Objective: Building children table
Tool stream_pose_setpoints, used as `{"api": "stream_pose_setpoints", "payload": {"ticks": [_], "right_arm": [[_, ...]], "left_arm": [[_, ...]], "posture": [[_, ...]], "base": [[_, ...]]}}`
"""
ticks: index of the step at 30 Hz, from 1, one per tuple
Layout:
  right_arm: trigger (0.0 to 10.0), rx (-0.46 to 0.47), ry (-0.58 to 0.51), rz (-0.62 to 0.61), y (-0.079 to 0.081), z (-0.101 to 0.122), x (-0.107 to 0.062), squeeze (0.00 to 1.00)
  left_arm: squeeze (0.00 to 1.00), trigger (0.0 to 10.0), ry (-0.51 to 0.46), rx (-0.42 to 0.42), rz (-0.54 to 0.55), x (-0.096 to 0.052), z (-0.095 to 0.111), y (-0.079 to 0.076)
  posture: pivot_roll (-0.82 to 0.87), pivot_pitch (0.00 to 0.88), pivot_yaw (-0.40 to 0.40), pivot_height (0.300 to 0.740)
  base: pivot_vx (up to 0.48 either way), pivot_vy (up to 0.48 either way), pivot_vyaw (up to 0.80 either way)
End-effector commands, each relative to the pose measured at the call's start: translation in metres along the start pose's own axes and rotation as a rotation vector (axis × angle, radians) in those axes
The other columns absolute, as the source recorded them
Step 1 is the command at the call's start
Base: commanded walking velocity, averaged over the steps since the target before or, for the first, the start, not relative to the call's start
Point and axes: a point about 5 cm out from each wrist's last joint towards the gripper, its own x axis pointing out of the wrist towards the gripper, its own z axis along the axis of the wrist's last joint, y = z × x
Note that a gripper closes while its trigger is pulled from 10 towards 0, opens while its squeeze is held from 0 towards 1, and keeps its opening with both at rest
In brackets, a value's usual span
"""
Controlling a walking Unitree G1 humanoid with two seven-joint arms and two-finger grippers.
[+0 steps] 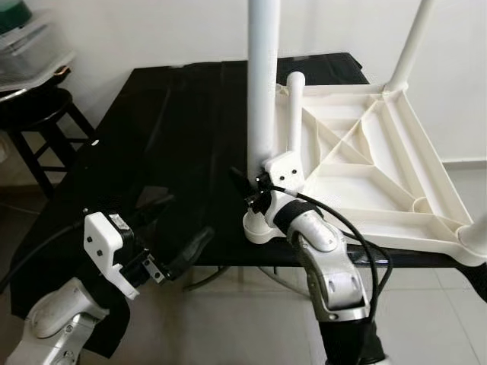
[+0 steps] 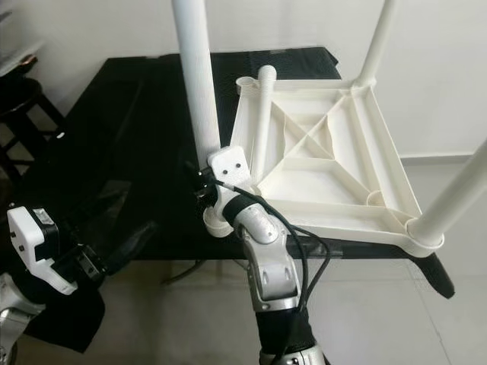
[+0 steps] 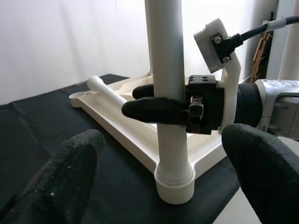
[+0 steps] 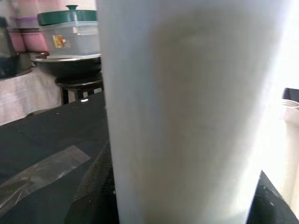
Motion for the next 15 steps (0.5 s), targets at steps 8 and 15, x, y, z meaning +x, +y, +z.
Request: {"api": "stream_pose_setpoints", "payload": {"ticks": [8, 15], "right_arm": [[10.0, 0.075, 0.096, -0.031, 0.015, -0.005, 0.008, 0.0], [10.0, 0.132, -0.034, 0.134, 0.023, 0.012, 0.001, 1.0]], "left_arm": [[0.0, 10.0, 0.003, 0.006, 0.014, 0.001, -0.002, 0.001], [0.0, 10.0, 0.002, 0.01, 0.01, 0.001, -0.001, 0.005]], "posture": [[-0.01, 0.144, 0.054, 0.74], [-0.01, 0.137, 0.066, 0.74]], "base": [[0.0, 0.0, 0.0], [0.0, 0.0, 0.0]]}}
